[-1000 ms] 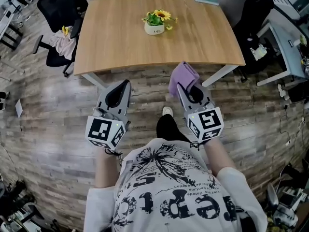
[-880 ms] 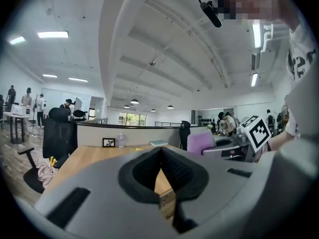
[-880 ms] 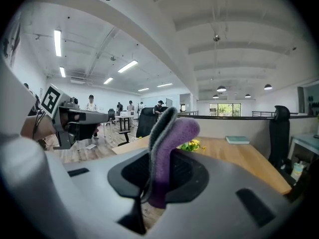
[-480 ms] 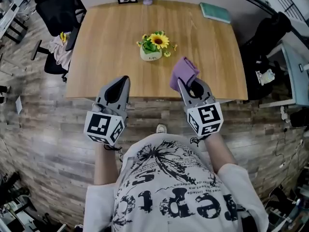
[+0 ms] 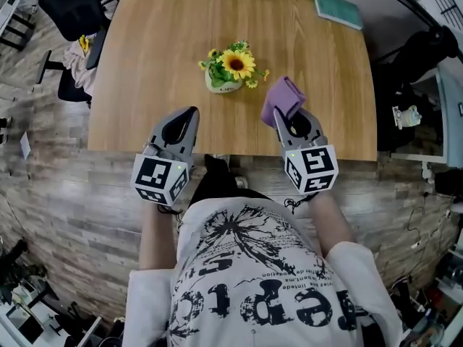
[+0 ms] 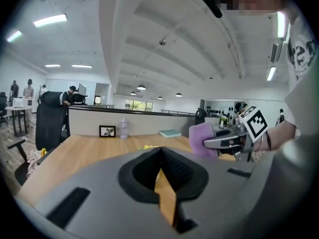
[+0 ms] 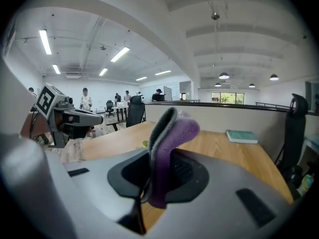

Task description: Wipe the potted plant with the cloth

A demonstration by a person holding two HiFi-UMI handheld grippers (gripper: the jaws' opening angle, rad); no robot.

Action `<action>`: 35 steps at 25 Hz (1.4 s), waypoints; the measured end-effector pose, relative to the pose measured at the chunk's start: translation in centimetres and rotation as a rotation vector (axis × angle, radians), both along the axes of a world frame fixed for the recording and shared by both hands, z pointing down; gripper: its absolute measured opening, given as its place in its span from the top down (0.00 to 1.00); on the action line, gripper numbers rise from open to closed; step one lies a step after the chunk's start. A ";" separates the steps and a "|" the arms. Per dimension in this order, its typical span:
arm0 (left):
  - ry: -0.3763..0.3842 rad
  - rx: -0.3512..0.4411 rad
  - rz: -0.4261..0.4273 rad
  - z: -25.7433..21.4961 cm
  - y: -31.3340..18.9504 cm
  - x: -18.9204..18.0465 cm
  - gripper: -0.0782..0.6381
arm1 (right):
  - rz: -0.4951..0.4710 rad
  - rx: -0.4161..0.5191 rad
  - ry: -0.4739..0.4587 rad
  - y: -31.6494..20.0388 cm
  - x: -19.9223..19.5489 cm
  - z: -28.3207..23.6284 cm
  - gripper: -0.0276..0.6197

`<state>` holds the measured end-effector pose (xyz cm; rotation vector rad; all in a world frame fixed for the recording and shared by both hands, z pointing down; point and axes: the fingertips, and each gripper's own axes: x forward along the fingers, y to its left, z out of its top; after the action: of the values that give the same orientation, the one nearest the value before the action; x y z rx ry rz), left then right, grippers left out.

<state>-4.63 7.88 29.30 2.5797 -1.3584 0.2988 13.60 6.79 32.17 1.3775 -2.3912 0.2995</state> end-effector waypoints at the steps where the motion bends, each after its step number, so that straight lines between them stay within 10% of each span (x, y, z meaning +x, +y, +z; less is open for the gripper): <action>1: 0.008 -0.007 0.008 0.5 -1.0 -0.1 0.89 | 0.007 -0.016 0.008 -0.7 0.0 0.7 0.85; 18: 0.001 -0.191 0.215 13.1 -12.1 1.7 0.89 | 0.102 -0.198 0.248 -12.0 3.0 12.4 0.84; 35: 0.024 -0.225 0.290 16.4 -12.4 3.6 0.89 | -0.028 -0.314 0.248 -14.3 -2.5 18.7 0.84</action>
<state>-1.05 -4.48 45.66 2.5725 -0.8831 0.4373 11.06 -7.53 50.85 1.1633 -2.0572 0.4469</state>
